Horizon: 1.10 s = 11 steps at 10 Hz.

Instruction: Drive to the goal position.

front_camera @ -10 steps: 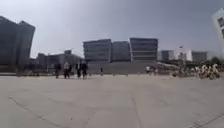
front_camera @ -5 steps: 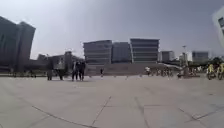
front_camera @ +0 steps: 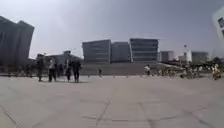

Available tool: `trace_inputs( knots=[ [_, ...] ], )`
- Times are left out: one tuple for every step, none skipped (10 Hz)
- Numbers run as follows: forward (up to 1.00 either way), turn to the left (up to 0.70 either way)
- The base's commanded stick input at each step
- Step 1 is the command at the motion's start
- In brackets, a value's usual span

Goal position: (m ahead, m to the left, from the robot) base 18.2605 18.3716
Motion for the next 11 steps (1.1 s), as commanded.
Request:
trace_inputs(
  knots=[
    [1.00, 0.00],
    [1.00, 0.00],
    [1.00, 0.01],
    [1.00, 0.02],
    [1.00, 0.14],
    [1.00, 0.32],
    [1.00, 0.34],
    [1.00, 0.35],
    [1.00, 0.37],
    [1.00, 0.39],
    [1.00, 0.34]
  ],
)
